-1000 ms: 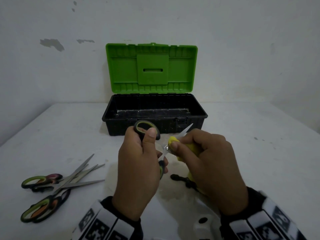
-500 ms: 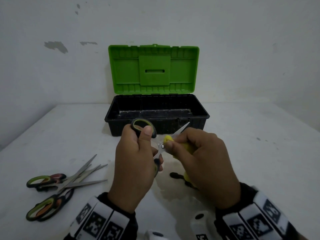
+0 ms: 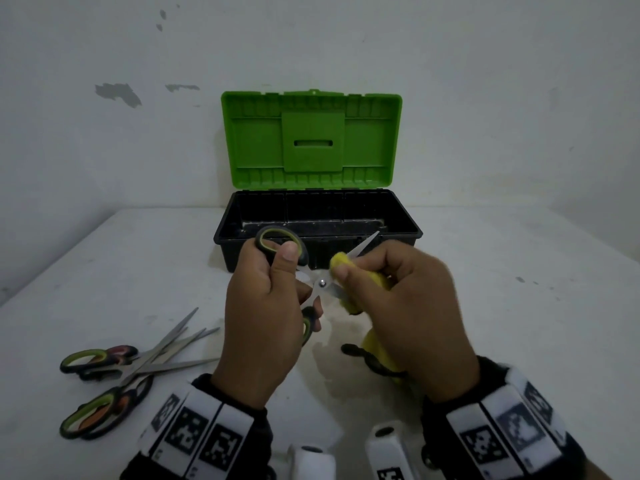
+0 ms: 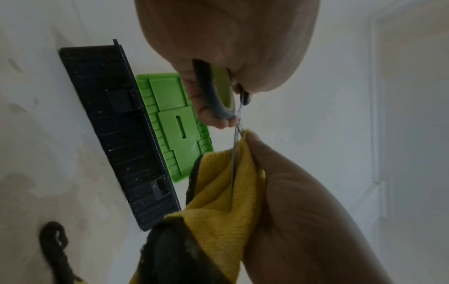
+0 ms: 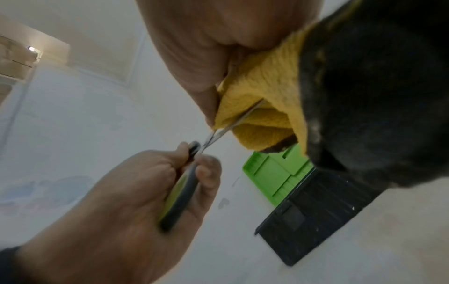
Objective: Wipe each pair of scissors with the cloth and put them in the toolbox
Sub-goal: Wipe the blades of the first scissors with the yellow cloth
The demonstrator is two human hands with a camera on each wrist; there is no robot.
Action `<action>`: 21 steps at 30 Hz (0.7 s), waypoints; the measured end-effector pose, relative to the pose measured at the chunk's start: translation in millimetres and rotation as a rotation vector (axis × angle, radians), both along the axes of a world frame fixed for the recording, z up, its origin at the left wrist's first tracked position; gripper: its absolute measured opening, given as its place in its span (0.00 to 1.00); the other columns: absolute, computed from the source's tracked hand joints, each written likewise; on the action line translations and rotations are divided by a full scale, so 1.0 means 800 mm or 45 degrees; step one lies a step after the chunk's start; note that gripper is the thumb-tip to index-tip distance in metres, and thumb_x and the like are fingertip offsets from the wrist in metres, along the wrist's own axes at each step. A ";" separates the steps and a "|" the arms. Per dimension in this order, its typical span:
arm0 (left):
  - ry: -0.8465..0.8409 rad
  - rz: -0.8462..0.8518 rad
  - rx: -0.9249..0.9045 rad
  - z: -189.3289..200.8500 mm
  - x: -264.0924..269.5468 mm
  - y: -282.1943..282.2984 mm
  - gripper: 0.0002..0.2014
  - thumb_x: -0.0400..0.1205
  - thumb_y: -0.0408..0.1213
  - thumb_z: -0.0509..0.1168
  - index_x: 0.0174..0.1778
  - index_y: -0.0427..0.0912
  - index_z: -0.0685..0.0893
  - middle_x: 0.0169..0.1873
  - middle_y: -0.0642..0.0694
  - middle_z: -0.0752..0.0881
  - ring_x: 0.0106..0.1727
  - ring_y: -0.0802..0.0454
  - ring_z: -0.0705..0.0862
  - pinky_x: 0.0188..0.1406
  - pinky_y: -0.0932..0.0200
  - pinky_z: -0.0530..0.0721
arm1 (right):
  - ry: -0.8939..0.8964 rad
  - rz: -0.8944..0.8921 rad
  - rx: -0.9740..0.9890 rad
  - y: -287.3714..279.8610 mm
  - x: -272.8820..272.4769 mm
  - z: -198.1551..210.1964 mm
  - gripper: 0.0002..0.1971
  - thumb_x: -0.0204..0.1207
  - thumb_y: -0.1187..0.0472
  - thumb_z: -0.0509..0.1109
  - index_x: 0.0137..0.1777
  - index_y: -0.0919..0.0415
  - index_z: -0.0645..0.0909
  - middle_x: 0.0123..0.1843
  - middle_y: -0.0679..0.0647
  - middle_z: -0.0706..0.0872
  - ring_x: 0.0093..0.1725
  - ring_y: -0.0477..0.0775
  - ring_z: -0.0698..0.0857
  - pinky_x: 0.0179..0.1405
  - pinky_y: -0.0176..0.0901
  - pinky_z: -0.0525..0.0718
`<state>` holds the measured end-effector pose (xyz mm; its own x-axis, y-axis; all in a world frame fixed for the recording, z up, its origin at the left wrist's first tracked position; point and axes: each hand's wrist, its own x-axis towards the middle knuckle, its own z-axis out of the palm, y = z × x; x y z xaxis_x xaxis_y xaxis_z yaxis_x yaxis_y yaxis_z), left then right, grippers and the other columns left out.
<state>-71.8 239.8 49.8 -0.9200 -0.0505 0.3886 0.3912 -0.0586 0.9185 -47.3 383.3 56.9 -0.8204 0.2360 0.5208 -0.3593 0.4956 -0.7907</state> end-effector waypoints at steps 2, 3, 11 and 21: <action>0.023 0.006 -0.020 0.001 -0.001 -0.003 0.10 0.87 0.45 0.56 0.47 0.44 0.76 0.29 0.25 0.76 0.24 0.34 0.80 0.19 0.51 0.83 | -0.035 0.054 0.020 -0.008 0.004 0.001 0.09 0.74 0.51 0.79 0.37 0.53 0.87 0.32 0.47 0.90 0.34 0.48 0.89 0.37 0.52 0.90; 0.024 0.005 -0.016 0.000 -0.001 -0.003 0.09 0.87 0.46 0.56 0.47 0.45 0.76 0.28 0.27 0.76 0.24 0.33 0.80 0.19 0.51 0.83 | -0.046 0.042 0.003 -0.006 0.001 0.001 0.09 0.73 0.52 0.79 0.37 0.54 0.87 0.32 0.48 0.90 0.33 0.48 0.89 0.36 0.52 0.90; -0.001 -0.024 0.021 -0.004 -0.006 -0.009 0.10 0.87 0.46 0.57 0.46 0.45 0.76 0.27 0.26 0.76 0.22 0.38 0.81 0.21 0.51 0.81 | -0.090 0.093 -0.140 -0.009 0.002 0.001 0.11 0.75 0.55 0.78 0.38 0.61 0.85 0.34 0.56 0.90 0.31 0.50 0.89 0.25 0.31 0.83; -0.029 -0.079 0.082 -0.005 -0.003 -0.013 0.10 0.87 0.45 0.57 0.47 0.43 0.77 0.27 0.32 0.76 0.22 0.39 0.81 0.21 0.50 0.81 | -0.106 0.037 -0.194 -0.001 -0.001 0.006 0.13 0.74 0.53 0.79 0.36 0.61 0.84 0.29 0.56 0.90 0.29 0.53 0.90 0.31 0.46 0.90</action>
<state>-74.2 229.6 45.8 -0.9308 -0.0175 0.3650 0.3637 -0.1409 0.9208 -47.8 382.8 61.8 -0.8670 0.2822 0.4106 -0.3019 0.3581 -0.8835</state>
